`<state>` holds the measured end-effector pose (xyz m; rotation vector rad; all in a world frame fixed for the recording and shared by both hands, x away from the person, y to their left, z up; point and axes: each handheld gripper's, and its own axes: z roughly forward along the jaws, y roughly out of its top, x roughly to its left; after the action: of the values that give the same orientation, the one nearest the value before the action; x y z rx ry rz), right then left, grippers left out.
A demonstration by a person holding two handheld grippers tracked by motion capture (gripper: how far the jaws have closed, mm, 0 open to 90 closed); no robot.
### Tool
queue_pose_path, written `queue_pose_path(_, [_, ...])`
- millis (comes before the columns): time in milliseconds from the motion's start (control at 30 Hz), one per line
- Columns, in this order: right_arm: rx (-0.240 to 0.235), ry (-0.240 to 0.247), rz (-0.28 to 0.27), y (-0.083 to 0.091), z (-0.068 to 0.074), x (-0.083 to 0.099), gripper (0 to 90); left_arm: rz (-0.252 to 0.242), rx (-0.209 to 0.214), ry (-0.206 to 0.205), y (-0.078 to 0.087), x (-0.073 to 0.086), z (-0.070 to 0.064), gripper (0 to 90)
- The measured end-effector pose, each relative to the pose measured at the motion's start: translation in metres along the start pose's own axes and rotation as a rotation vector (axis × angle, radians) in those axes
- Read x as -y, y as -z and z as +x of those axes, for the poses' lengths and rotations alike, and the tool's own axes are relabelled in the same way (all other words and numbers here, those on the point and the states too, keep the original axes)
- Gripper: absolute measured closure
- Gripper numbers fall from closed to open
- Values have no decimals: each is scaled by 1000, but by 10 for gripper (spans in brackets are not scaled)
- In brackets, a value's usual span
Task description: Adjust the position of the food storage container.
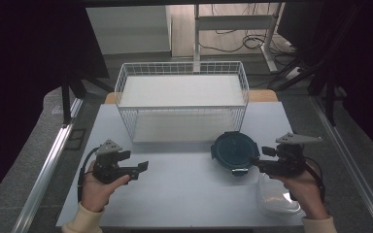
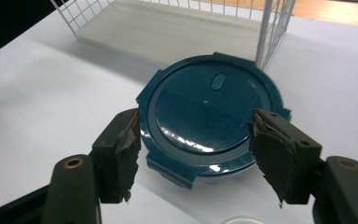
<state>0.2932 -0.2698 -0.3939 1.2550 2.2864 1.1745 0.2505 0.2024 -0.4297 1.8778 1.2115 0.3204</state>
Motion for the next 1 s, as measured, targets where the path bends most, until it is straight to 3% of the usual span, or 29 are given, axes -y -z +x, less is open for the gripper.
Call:
queue_pose_path(200, [13, -18, 35, -3, -17, -18, 395, 12, 10, 8, -3, 1, 1, 205])
queue_pose_path(400, [13, -93, 55, -16, -37, -34, 435, 21, 7, 4, -6, 1, 2, 202])
queue_pose_path(667, [33, -98, 129, -41, -52, -52, 516, 21, 7, 14, -5, 1, 5, 202])
queue_pose_path(867, [58, -110, 191, -57, -60, -50, 663, 23, 11, 11, -5, 1, 5, 200])
queue_pose_path(1000, [85, -113, 231, -67, -64, -46, 814, 24, 12, 11, -4, 1, 5, 200])
